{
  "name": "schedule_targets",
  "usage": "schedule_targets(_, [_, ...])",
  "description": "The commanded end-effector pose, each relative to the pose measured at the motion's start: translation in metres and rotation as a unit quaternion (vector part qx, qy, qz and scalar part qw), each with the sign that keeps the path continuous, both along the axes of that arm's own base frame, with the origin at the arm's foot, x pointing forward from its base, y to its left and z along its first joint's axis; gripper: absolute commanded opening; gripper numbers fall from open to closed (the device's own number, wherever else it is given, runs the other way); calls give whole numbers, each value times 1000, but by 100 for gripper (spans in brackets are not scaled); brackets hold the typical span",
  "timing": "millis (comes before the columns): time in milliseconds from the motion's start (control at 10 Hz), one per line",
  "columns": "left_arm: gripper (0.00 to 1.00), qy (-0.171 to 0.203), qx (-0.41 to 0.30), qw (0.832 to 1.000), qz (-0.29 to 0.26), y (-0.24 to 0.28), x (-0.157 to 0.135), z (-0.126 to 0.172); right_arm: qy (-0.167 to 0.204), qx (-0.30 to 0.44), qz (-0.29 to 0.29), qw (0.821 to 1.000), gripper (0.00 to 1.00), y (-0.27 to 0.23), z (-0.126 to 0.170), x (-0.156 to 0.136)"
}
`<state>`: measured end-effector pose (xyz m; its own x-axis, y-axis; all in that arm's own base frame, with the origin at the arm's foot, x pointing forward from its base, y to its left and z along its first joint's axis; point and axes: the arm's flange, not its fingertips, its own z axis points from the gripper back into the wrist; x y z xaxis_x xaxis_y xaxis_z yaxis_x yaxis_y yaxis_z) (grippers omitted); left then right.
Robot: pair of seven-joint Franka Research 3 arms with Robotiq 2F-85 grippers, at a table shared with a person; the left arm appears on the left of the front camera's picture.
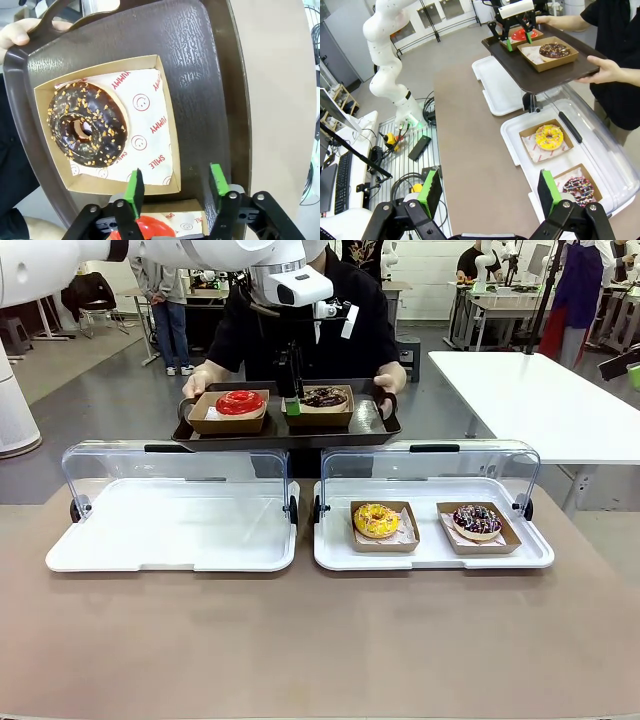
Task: Provide the desired donut to the person.
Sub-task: Place the picked Paper togo box onto the Handle tray extended by the person.
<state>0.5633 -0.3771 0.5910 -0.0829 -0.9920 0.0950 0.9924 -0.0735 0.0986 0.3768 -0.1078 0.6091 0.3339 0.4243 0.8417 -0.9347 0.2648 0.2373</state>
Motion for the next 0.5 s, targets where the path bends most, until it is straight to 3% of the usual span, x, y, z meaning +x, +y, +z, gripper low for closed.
schedule_targets(0, [100,9,-3,1000,4,-2,3,9,-4,8,4,1000,100,0,0,0])
schedule_targets(100, [79,10,-2,1000,6,-1,3,9,-4,8,4,1000,100,0,0,0])
schedule_targets(300, [99,11,-1,1000,6,-1,3,10,-4,8,4,1000,100,0,0,0])
schedule_targets(400, [100,12,-2,1000,8,0,3,10,-4,8,4,1000,100,0,0,0])
